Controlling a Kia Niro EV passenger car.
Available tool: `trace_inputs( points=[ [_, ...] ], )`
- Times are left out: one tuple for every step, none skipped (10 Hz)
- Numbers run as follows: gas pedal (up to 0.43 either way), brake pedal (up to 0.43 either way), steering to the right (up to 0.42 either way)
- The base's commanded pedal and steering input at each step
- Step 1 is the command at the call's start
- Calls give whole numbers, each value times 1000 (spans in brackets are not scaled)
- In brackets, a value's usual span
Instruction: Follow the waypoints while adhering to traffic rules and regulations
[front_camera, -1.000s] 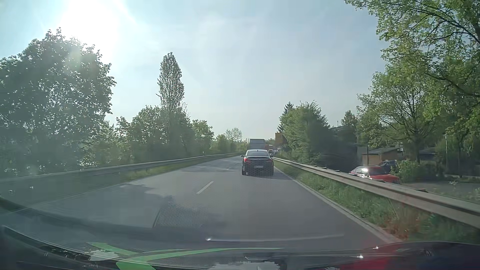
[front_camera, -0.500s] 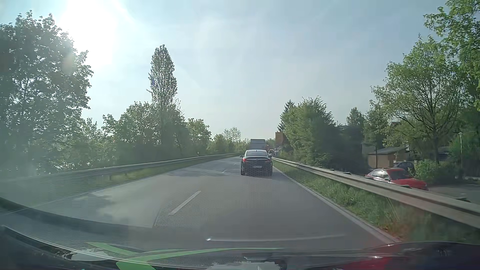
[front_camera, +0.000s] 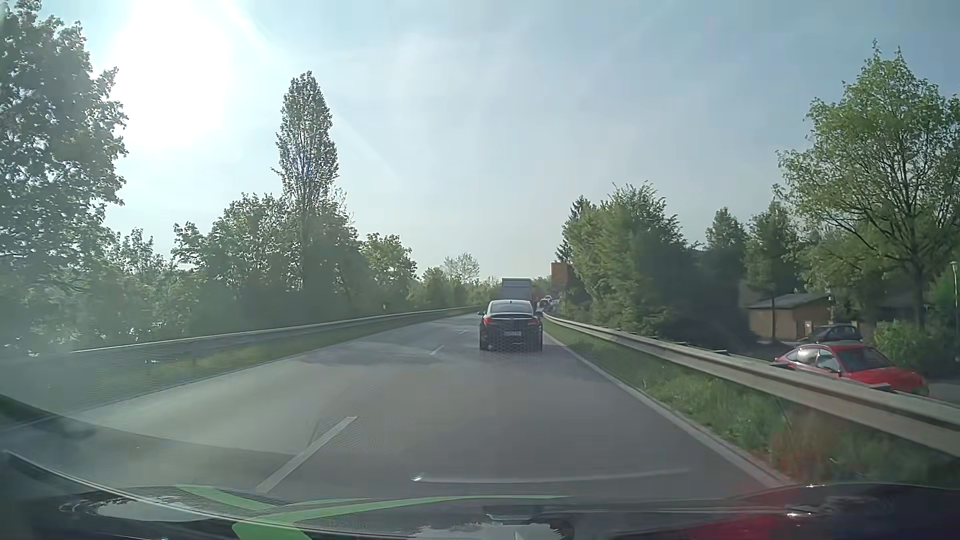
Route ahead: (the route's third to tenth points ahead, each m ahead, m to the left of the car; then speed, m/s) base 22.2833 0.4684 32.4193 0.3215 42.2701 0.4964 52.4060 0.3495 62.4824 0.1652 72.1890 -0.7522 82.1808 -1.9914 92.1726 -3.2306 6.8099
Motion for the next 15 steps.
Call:
trace_inputs(
  points=[
    [79, 0, 2],
    [79, 0, 2],
    [79, 0, 1],
    [98, 0, 1],
    [110, 0, 1],
    [110, 0, 1],
    [110, 0, 1],
    [110, 0, 1],
    [110, 0, 1],
    [118, 0, 1],
    [118, 0, 1],
    [130, 0, 1],
    [130, 0, 1],
    [130, 0, 1],
    [138, 0, 1]
  ],
)
